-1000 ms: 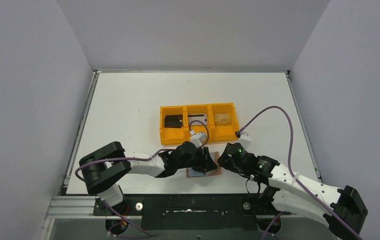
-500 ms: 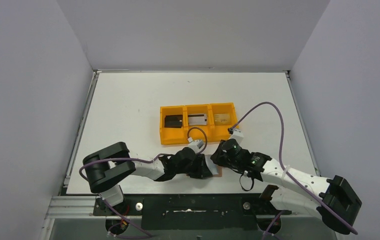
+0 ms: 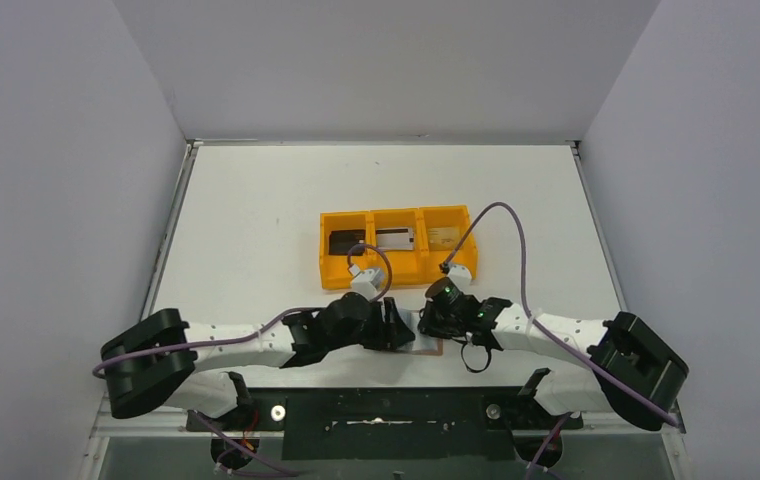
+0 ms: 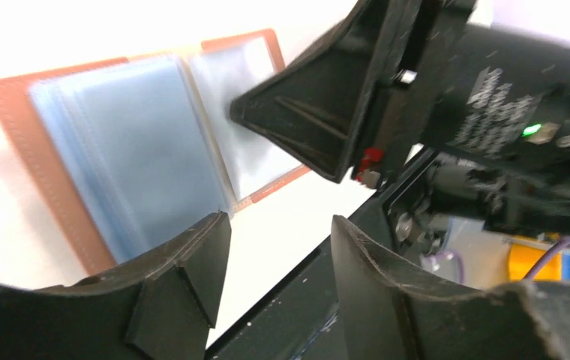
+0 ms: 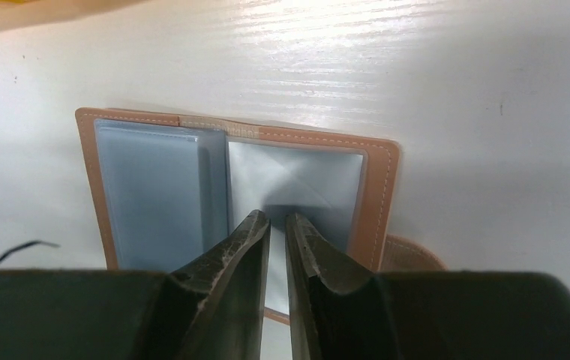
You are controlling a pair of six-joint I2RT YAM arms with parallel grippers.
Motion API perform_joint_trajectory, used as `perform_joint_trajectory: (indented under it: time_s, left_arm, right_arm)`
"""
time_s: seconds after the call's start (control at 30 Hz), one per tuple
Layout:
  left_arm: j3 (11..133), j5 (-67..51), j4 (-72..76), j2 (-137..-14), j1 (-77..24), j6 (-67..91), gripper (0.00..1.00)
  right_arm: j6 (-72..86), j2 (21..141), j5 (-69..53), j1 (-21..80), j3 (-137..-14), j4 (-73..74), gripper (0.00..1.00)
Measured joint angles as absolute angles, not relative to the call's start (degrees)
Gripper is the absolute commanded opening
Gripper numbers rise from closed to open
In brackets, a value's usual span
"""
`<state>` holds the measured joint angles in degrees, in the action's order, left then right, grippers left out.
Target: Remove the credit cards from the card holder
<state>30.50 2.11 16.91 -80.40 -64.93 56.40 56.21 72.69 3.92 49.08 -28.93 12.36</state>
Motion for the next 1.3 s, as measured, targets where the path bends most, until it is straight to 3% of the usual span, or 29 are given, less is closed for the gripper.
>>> perform_joint_trajectory:
  time_s: [0.13, 0.33, 0.8, 1.3]
  left_arm:
    - [30.41, 7.51, 10.35, -72.97, -63.79, 56.66, 0.59]
    - [26.33, 9.41, 6.59, -72.1, -59.86, 57.89, 0.59]
    - [23.86, 6.94, 12.69, -74.87, -59.79, 58.52, 0.56]
    - [23.88, 13.3, 11.31, -71.16, -61.87, 58.89, 0.56]
  right_arm:
    - [56.21, 73.71, 3.9, 49.08, -29.19, 10.92, 0.18]
    - [56.25, 75.9, 3.9, 49.08, -30.09, 8.67, 0.18]
    - [55.9, 76.55, 3.07, 49.04, -29.87, 6.22, 0.18]
    - [55.31, 79.31, 1.67, 49.06, -29.91, 1.17, 0.17]
